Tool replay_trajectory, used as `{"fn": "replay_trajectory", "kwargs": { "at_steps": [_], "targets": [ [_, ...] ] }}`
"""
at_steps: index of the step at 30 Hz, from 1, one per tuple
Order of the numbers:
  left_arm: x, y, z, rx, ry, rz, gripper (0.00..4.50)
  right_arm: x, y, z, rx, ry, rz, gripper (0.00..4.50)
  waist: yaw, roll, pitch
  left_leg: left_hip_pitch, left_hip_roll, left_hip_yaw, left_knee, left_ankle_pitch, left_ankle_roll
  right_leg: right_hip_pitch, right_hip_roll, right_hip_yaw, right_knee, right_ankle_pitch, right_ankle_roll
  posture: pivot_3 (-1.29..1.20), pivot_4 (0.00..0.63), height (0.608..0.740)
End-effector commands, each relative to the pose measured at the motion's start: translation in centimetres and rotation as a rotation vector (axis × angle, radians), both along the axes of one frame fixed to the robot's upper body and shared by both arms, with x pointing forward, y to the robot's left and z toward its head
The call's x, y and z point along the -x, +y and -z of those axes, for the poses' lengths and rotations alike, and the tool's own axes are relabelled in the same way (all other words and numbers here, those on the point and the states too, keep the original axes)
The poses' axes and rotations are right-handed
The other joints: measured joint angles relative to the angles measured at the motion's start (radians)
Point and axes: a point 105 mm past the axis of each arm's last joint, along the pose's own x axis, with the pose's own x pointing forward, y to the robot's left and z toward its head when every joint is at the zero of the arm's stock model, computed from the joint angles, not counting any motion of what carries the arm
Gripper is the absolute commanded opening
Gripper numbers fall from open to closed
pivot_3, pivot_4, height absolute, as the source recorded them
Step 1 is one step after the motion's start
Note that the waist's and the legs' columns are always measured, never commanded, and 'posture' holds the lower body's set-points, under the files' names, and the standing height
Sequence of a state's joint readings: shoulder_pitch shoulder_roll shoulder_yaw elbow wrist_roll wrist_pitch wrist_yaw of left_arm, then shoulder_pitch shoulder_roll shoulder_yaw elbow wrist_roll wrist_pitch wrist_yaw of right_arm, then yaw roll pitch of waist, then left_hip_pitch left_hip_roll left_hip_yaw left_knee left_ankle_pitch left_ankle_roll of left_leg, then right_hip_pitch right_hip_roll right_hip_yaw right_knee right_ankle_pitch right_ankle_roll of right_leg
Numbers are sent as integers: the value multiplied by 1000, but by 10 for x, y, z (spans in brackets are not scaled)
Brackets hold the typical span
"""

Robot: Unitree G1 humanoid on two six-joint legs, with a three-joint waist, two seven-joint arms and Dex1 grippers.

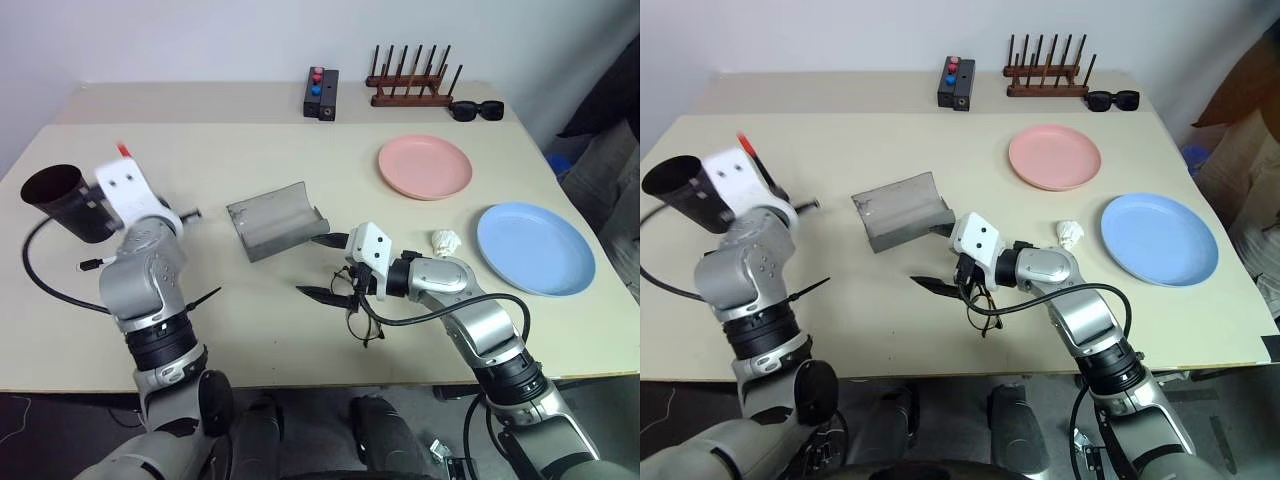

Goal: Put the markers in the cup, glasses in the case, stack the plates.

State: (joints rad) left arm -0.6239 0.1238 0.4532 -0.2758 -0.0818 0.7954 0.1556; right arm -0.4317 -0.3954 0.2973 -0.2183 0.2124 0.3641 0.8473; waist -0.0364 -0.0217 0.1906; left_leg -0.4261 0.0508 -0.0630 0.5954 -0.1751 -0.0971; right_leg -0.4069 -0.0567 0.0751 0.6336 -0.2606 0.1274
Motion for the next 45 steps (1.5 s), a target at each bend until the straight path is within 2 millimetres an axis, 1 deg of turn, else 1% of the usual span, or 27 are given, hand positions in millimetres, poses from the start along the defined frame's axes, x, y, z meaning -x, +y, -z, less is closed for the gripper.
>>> {"fn": "replay_trajectory", "kwargs": {
  "at_steps": [1, 3, 4, 5, 8, 10, 12, 15, 17, 20, 27, 34, 45],
  "targets": [
    [19, 10, -59, -173, -295, -64, 53, 1, 4, -10, -26, -43, -14, 4500, 1, 0, 0, 0, 0, 0, 0, 0, 0, 0, 0, 0, 0, 0, 0, 0, 150, 740],
    [25, 28, -72, -256, -335, -170, 53, 0, 6, -13, -34, -51, -12, 4500, -1, 0, 0, 0, 0, 0, 1, 0, 0, 1, 0, 0, -1, 0, -1, 0, 150, 740],
    [27, 40, -77, -290, -341, -222, 53, -3, 7, -17, -53, -62, -2, 4500, -3, 0, 0, 0, 0, 0, 1, 0, 0, 1, 0, 0, 0, 0, -1, 0, 150, 740],
    [27, 50, -80, -314, -344, -256, 53, -6, 8, -22, -73, -70, 8, 4500, -4, 0, 0, 0, 0, 0, 1, 0, 0, 0, 0, 0, 0, 0, -1, 0, 150, 740],
    [25, 71, -87, -377, -343, -308, 53, -12, 10, -38, -147, -89, 33, 4500, -6, 0, 0, 0, 0, 0, 1, 0, 0, 0, 0, 0, 0, 0, 0, 0, 150, 740],
    [25, 87, -89, -406, -334, -347, 53, -17, 11, -52, -211, -92, 53, 4500, -5, 0, 0, 0, 0, 0, 1, 0, 0, 0, 0, 0, 0, 0, 0, 0, 150, 740],
    [24, 100, -87, -421, -319, -377, 53, -21, 10, -61, -253, -95, 69, 4500, -4, 0, 0, 0, 0, 0, 1, 0, 0, 0, 0, 0, 0, 0, 0, 0, 150, 740],
    [22, 113, -76, -417, -279, -398, 53, -24, 9, -67, -285, -93, 86, 4500, -1, 0, 0, 0, 0, 0, 0, 0, 0, 0, 0, 0, 0, 2, 2, 0, 150, 740],
    [21, 116, -69, -413, -265, -403, 53, -25, 9, -67, -289, -92, 89, 4500, 0, 0, 0, 0, 0, 0, 0, 0, 0, 0, 0, 0, 0, 2, 2, 0, 150, 740],
    [22, 120, -52, -392, -235, -421, 53, -22, 9, -66, -294, -86, 82, 4500, -2, 0, 0, 0, 0, 0, 0, 0, 0, 0, 0, 0, 0, 2, 2, 0, 150, 740],
    [22, 120, -23, -376, -169, -422, 53, -14, 11, -66, -304, -69, 47, 4500, -3, 0, 0, 0, 0, 0, 0, 0, 0, 0, 0, 0, 0, 2, 2, 0, 150, 740],
    [23, 122, -8, -362, -134, -424, 53, -13, 12, -65, -303, -65, 35, 4500, -3, 0, 0, 0, 0, 0, 0, 0, 0, 0, 0, 0, 0, 2, 3, 0, 150, 740],
    [22, 119, 4, -338, -112, -413, 53, -12, 12, -65, -302, -62, 29, 4500, -3, 0, 0, 0, 0, 0, 0, 0, 0, 0, 0, 0, 0, 2, 3, 0, 150, 740]
  ]
}}
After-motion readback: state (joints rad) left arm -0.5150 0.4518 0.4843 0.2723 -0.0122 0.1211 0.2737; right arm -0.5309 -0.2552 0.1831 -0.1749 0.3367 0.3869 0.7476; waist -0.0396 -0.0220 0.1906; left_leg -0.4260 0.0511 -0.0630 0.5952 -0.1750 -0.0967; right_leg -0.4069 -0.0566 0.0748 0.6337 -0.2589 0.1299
